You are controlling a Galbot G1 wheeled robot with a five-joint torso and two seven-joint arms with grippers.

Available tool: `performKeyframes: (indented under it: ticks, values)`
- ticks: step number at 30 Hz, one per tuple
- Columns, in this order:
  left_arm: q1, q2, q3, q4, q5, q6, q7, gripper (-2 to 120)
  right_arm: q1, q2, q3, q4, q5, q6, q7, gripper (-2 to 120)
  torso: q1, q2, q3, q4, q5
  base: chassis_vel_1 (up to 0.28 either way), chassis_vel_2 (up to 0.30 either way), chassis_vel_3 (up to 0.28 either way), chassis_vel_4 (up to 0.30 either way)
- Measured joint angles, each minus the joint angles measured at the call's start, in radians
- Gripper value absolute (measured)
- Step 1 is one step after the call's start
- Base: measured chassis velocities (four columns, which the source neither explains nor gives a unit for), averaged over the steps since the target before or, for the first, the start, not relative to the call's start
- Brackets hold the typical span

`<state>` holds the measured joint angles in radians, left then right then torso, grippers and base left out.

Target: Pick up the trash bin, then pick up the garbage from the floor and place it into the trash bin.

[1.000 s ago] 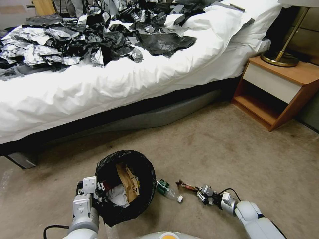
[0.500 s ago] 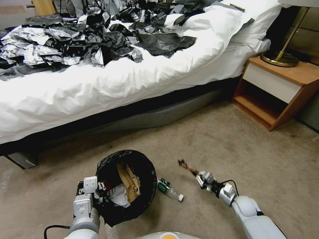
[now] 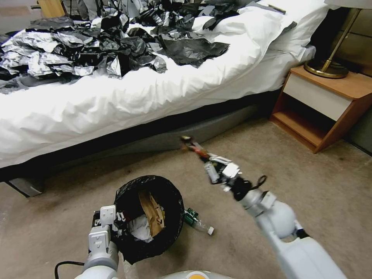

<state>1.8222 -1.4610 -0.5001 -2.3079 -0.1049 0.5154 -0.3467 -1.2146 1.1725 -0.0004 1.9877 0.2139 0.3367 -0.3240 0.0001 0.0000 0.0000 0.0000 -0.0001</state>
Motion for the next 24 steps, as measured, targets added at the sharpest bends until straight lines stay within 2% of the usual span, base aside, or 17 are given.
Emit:
performKeyframes:
  ticks: [1,4,7,11,18,24]
  values:
    - [0.0,0.0,0.0,0.0,0.0,0.0,0.0,0,0.0,0.0,0.0,0.0,0.0,0.0,0.0,0,0.0,0.0,0.0,0.0,0.0,0.0,0.0,0.0,0.0]
    - [-0.008,-0.003,0.002,0.003,-0.002,0.003,0.0,0,0.037,0.015,-0.154,-0.063,0.005,-0.026,0.069,0,0.0,0.0,0.0,0.0,0.0,0.0,0.0,0.0,0.0]
    - [-0.01,-0.005,0.003,0.003,-0.002,0.003,0.001,0,0.052,0.03,-0.201,-0.122,-0.011,-0.026,0.078,0,0.0,0.0,0.0,0.0,0.0,0.0,0.0,0.0,0.0]
    - [-0.014,-0.008,0.004,0.004,-0.003,0.004,0.001,0,0.062,0.04,-0.234,-0.196,-0.019,-0.026,0.082,0,0.0,0.0,0.0,0.0,0.0,0.0,0.0,0.0,0.0]
    - [-0.015,-0.016,0.013,0.004,-0.001,0.005,0.001,0,0.077,0.058,-0.233,-0.319,-0.046,-0.006,0.083,0,0.0,0.0,0.0,0.0,0.0001,0.0,0.0,0.0,0.0]
    - [-0.012,-0.023,0.015,-0.004,0.003,0.005,0.001,0,0.052,0.05,-0.214,-0.343,-0.075,0.012,0.082,0,0.0,0.0,0.0,-0.0001,0.0001,0.0,0.0,0.0,0.0]
